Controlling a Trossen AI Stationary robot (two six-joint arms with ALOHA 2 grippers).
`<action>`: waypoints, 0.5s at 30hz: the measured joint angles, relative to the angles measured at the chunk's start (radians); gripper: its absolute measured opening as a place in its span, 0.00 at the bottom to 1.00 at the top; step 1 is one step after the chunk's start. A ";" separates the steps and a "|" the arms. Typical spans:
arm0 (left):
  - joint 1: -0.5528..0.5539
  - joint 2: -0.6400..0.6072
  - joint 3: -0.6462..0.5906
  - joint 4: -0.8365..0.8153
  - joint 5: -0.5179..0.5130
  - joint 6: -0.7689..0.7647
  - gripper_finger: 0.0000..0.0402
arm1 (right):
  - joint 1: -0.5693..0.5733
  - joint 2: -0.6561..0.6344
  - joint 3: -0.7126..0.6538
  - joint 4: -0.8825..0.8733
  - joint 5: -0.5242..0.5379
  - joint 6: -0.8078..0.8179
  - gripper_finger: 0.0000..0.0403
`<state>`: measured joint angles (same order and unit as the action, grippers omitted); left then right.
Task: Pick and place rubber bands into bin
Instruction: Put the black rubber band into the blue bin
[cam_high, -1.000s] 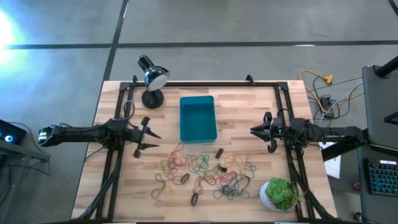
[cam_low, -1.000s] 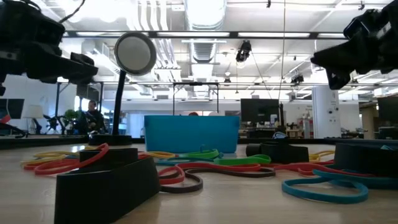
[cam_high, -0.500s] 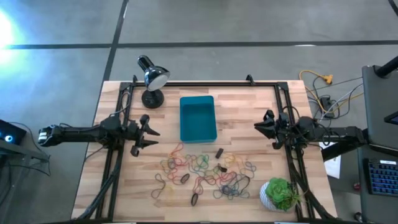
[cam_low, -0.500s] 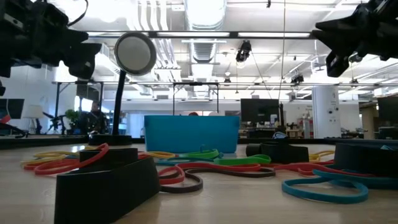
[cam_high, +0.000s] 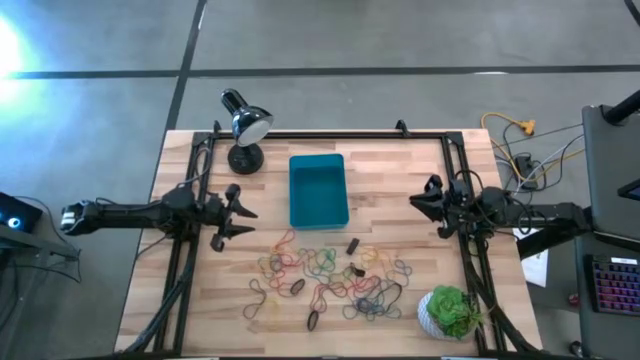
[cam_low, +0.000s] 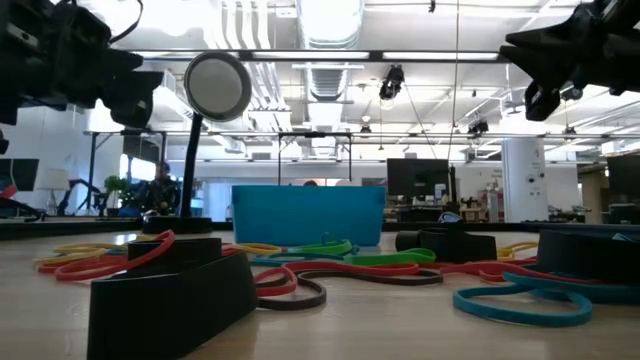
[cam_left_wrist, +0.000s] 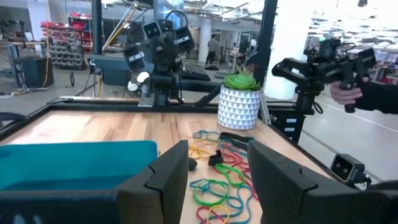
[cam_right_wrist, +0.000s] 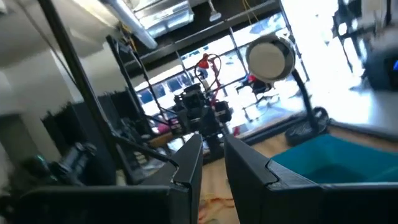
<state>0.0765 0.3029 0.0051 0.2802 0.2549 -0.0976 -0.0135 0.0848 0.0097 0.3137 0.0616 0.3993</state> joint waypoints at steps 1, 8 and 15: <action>0.000 0.009 0.000 0.000 -0.004 0.000 0.38 | 0.000 0.011 0.000 0.012 0.001 -0.036 0.16; -0.004 0.131 0.000 0.192 -0.024 -0.031 0.38 | 0.001 0.248 0.001 0.256 -0.157 -0.148 0.16; -0.013 0.317 0.000 0.374 -0.023 -0.050 0.38 | 0.008 0.530 0.128 0.099 -0.192 -0.297 0.16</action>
<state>0.0631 0.6195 0.0048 0.6537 0.2322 -0.1474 -0.0059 0.6152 0.1377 0.4130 -0.1301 0.1018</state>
